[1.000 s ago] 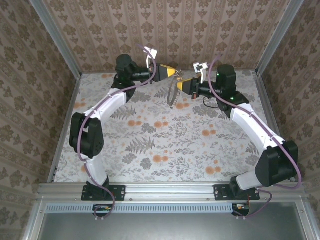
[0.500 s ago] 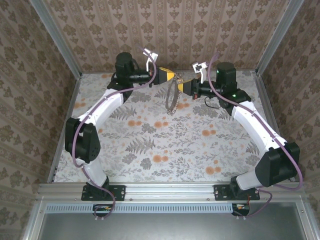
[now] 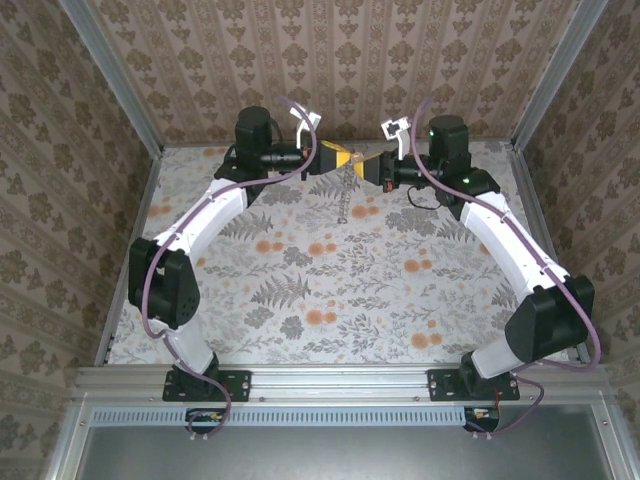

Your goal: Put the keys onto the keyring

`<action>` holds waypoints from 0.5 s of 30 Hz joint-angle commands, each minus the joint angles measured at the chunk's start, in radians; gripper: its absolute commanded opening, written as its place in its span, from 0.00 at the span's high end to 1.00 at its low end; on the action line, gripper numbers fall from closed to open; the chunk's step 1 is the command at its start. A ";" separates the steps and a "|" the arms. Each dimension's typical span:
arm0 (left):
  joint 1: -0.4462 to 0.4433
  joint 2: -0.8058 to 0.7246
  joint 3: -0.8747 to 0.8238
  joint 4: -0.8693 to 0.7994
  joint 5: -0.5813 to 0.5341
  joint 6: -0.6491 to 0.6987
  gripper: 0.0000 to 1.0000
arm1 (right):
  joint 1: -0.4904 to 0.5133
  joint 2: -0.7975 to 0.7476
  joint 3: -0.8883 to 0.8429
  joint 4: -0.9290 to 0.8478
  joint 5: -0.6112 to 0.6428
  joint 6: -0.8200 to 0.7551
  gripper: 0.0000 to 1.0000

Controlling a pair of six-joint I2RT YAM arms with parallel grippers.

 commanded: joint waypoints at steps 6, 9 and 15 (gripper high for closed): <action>-0.012 -0.054 0.016 0.001 0.028 0.040 1.00 | -0.004 0.018 0.059 -0.036 0.019 -0.033 1.00; -0.011 -0.057 0.013 -0.004 0.022 0.042 1.00 | -0.012 0.009 0.047 -0.041 0.021 -0.038 1.00; -0.004 -0.059 0.009 -0.002 0.022 0.041 1.00 | -0.033 -0.021 0.015 -0.036 0.030 -0.037 1.00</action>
